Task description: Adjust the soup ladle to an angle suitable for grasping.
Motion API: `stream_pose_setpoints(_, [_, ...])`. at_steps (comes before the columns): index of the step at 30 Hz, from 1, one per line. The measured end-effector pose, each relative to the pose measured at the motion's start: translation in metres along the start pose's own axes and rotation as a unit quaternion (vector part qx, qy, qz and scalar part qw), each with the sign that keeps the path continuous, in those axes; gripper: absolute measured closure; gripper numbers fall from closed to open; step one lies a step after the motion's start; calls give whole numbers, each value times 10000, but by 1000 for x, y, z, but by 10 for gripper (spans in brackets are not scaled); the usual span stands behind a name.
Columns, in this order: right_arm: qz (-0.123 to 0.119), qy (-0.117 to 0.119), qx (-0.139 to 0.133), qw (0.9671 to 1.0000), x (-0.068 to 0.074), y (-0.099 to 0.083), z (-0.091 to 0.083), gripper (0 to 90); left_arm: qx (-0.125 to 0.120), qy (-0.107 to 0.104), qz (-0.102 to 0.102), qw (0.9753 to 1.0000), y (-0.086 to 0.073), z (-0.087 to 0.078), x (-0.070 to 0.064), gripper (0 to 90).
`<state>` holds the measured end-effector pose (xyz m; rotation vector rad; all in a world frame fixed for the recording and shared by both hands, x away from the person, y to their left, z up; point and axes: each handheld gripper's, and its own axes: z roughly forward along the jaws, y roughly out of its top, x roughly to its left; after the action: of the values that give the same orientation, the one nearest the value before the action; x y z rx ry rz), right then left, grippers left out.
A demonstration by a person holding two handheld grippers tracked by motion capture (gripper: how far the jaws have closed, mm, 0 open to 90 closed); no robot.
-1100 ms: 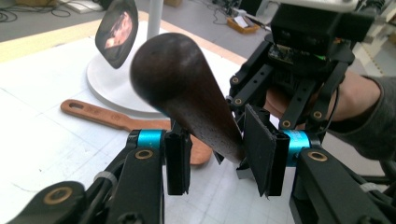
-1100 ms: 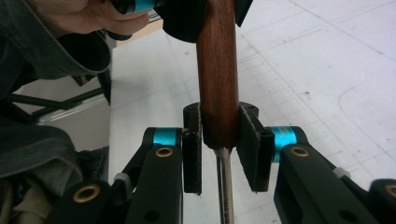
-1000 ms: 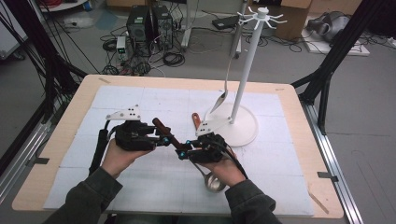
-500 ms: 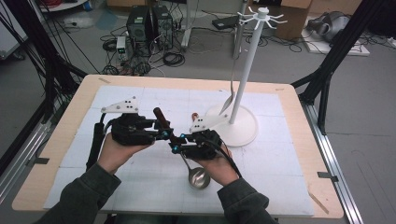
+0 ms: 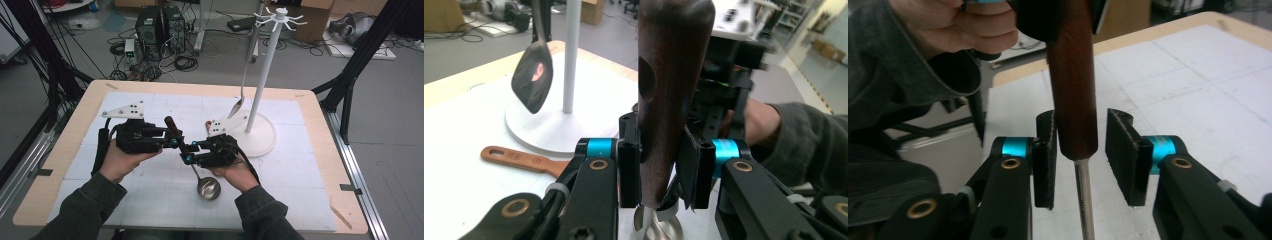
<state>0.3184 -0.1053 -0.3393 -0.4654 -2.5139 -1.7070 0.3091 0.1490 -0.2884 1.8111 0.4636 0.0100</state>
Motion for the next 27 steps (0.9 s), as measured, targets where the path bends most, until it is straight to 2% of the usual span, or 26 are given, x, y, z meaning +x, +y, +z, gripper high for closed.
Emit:
stream_pose_setpoints(4, [88, 308, -133, 9994, -4, 0, 1, 663, 82, -76, 164, 9998, 7, -1, -1, 731])
stream_pose_setpoints(8, [16, 361, -192, 9992, -3, 1, 3, 717, 133, -136, 205, 9996, 9, -1, 1, 730])
stream_pose_setpoints(11, [-56, 210, -189, 9996, -1, 2, 3, 726, 110, -76, 160, 9998, 9, -1, 2, 728])
stream_pose_setpoints(14, [-123, -109, -171, 9997, 6, 5, 3, 734, -13, 30, 120, 9999, 10, 0, 1, 722])
stream_pose_setpoints(18, [-185, -537, -142, 9983, 15, 9, 6, 738, -160, 197, 77, 9996, 11, -1, 0, 687])
stream_pose_setpoints(21, [-151, -719, -146, 9972, 18, 11, 8, 737, -181, 224, 133, 9995, 11, -2, -1, 714])
stream_pose_setpoints(24, [-194, -618, -153, 9978, 16, 12, 8, 728, -157, 158, 216, 9995, 11, -4, -2, 726])
stream_pose_setpoints(27, [-305, -332, -225, 9987, 12, 13, 5, 702, -106, 3, 226, 9997, 11, -4, -1, 729])
